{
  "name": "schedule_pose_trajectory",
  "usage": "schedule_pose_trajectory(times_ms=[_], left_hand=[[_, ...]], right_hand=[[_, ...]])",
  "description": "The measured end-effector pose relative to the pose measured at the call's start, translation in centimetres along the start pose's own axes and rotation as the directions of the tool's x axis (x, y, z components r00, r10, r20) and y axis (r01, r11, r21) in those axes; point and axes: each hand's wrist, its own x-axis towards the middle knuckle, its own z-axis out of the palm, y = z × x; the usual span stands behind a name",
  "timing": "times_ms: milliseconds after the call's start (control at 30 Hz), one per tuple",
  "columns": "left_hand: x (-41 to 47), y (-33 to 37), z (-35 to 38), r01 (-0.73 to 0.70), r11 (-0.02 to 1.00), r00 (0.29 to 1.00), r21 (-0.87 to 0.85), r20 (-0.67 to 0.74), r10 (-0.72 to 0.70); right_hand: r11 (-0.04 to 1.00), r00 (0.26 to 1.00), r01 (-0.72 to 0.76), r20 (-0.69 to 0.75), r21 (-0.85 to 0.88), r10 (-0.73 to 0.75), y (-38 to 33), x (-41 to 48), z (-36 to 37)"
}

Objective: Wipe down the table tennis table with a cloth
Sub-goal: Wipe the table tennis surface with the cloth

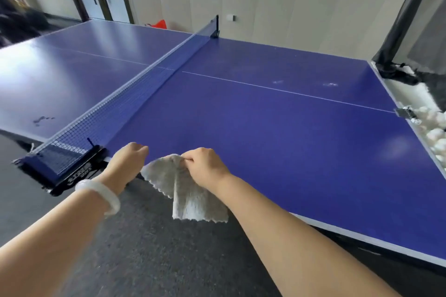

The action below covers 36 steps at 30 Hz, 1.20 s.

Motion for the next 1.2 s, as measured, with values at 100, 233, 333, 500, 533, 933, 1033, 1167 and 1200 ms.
schedule_pose_trajectory(times_ms=[100, 233, 333, 500, 533, 933, 1033, 1167, 1200], left_hand=[[-1.3, -1.4, -2.1, 0.387, 0.786, 0.915, -0.482, 0.308, -0.261], [-2.5, -3.4, -4.4, 0.543, 0.19, 0.831, -0.818, 0.556, 0.02], [-2.2, -6.6, -6.8, 0.335, 0.105, 0.915, -0.936, 0.296, -0.274], [-2.7, -10.6, -10.2, 0.38, 0.108, 0.917, -0.919, 0.359, -0.172], [-2.6, -11.2, -11.1, 0.318, 0.084, 0.936, -0.944, 0.299, -0.184], [2.2, -21.3, -15.7, 0.352, 0.831, 0.926, -0.431, 0.028, -0.377], [5.4, -22.5, -19.0, 0.338, 0.925, 0.941, -0.172, 0.022, -0.339], [9.0, -24.7, -23.8, 0.305, 0.951, 0.947, -0.045, -0.093, -0.307], [9.8, -25.5, -24.9, 0.305, 0.951, 0.943, -0.055, -0.123, -0.31]], right_hand=[[0.965, 0.994, -0.039, -0.087, 0.259, 0.063, -1.9, 1.5, 2.2], [0.986, 0.999, -0.024, 0.048, 0.168, 0.016, -5.4, 2.6, 6.9], [0.993, 0.996, -0.086, -0.016, 0.08, 0.088, -7.2, 3.7, 9.1], [0.993, 0.971, -0.009, 0.237, 0.116, -0.019, -12.3, 3.9, 15.0], [0.998, 0.968, -0.002, 0.249, 0.07, -0.015, -12.8, 4.5, 16.0], [0.937, 0.896, -0.269, 0.415, 0.221, 0.159, -18.1, 13.6, 27.1], [0.916, 0.868, -0.299, 0.475, 0.265, 0.146, -19.9, 17.4, 28.8], [0.899, 0.857, -0.28, 0.509, 0.336, 0.077, -23.5, 22.1, 30.5], [0.9, 0.862, -0.27, 0.503, 0.343, 0.066, -24.5, 23.2, 31.0]])
